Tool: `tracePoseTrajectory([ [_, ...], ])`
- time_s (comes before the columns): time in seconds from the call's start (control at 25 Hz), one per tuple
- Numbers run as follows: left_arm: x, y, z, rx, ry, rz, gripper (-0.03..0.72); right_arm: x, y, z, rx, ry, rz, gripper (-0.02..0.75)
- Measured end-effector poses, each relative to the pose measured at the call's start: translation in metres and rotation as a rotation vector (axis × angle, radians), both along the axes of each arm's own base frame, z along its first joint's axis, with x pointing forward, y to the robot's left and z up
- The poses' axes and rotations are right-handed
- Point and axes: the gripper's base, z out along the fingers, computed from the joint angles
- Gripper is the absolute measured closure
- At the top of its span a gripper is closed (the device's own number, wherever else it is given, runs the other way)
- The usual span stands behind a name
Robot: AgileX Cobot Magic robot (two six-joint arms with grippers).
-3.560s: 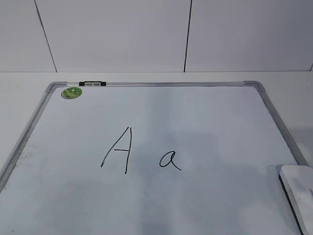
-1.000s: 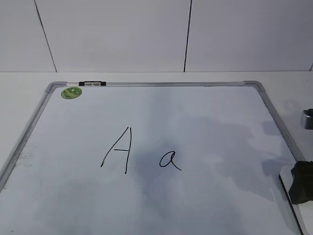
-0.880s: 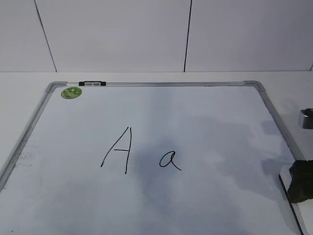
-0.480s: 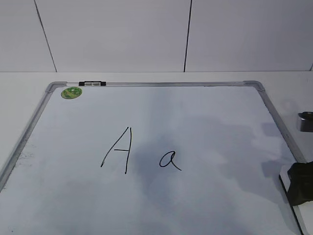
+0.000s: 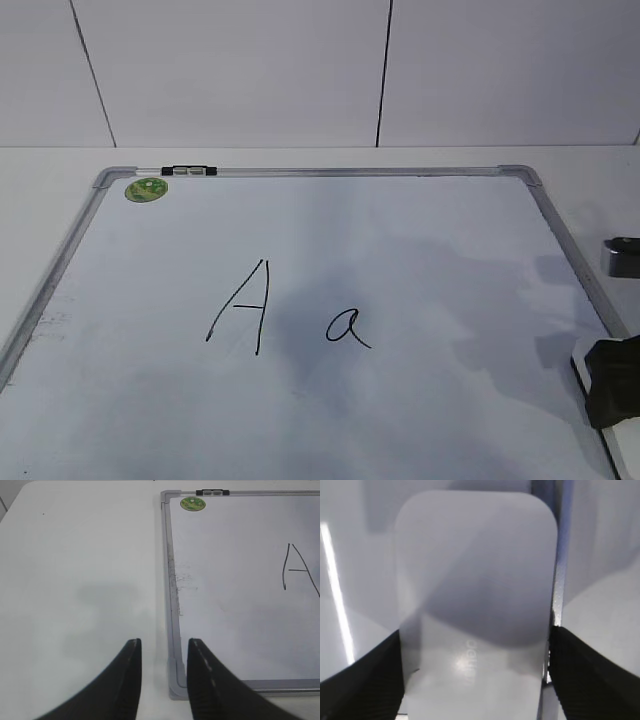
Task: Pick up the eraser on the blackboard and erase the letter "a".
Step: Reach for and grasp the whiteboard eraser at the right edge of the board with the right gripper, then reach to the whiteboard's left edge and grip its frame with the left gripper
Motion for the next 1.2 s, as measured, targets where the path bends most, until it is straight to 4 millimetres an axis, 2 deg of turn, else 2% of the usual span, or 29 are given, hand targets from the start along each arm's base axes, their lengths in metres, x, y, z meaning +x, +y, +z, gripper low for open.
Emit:
tracePoseTrajectory([
  [0.4, 0.0000, 0.0000, 0.0000, 0.000, 0.000, 0.000, 0.454, 0.0000, 0.0000, 0.0000, 0.000, 0.000, 0.000, 0.078],
  [0.72, 0.0000, 0.0000, 0.0000, 0.000, 0.000, 0.000, 0.452, 0.0000, 0.0005, 0.0000, 0.006, 0.001, -0.005, 0.158],
  [1.2, 0.0000, 0.0000, 0.0000, 0.000, 0.000, 0.000, 0.454, 0.0000, 0.0007, 0.0000, 0.009, 0.001, -0.008, 0.176],
])
